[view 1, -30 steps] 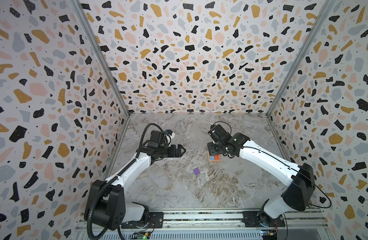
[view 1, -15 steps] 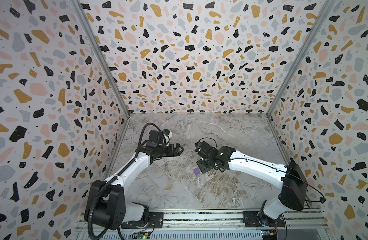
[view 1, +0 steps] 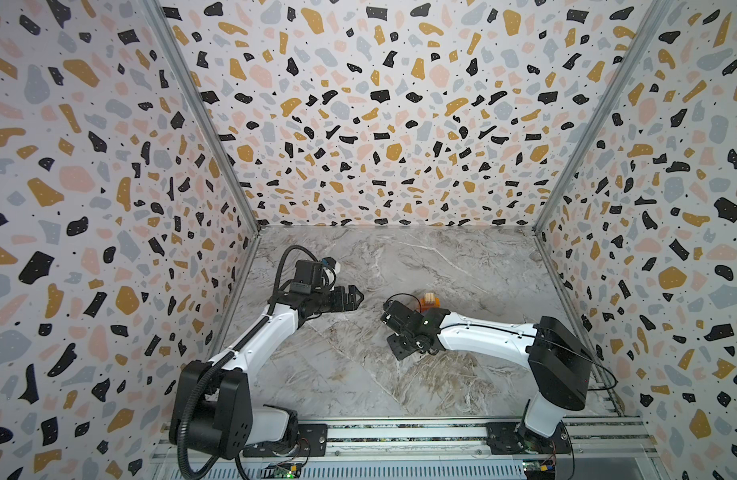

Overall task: Build the wood block tower
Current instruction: 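Move the open right gripper down over the purple cube, then close the right gripper on the purple cube and lift it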

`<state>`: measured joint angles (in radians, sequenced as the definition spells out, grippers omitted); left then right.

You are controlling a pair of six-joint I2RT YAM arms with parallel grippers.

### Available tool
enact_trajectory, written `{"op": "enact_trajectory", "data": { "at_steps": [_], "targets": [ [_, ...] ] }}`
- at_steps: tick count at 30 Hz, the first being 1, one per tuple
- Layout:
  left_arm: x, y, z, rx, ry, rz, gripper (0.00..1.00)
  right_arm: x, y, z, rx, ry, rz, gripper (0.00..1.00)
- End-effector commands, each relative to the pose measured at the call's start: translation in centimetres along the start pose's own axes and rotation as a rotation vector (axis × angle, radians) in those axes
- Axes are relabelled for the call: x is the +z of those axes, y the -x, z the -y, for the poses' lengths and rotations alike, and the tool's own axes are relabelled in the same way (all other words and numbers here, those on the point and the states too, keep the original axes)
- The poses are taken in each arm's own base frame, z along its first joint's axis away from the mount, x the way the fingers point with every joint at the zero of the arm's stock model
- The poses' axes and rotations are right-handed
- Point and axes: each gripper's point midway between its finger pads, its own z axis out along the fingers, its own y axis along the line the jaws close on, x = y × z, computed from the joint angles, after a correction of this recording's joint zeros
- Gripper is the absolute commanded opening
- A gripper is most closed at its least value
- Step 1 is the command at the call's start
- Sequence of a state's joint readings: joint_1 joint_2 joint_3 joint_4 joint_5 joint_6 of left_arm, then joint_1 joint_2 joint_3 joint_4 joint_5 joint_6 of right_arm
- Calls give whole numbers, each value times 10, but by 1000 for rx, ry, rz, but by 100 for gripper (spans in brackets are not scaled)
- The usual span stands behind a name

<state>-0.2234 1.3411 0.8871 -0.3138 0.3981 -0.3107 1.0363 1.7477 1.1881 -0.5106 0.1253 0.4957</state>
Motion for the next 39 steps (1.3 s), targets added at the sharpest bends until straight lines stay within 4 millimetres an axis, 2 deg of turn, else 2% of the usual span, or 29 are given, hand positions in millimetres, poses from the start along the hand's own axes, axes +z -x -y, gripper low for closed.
{"op": "enact_trajectory", "data": {
  "at_steps": [1,9,22,39],
  "targets": [
    [-5,7,1,-2,0,27,100,1,10,-6,21,17,36,52],
    [-5,7,0,-3,3,28,100,21,13,-7,24,-9,17,50],
    [-6,9,-3,-7,14,35,100,31,21,-5,41,-19,28,47],
    [-6,8,-2,-9,9,31,100,40,21,0,55,-26,16,41]
  ]
}}
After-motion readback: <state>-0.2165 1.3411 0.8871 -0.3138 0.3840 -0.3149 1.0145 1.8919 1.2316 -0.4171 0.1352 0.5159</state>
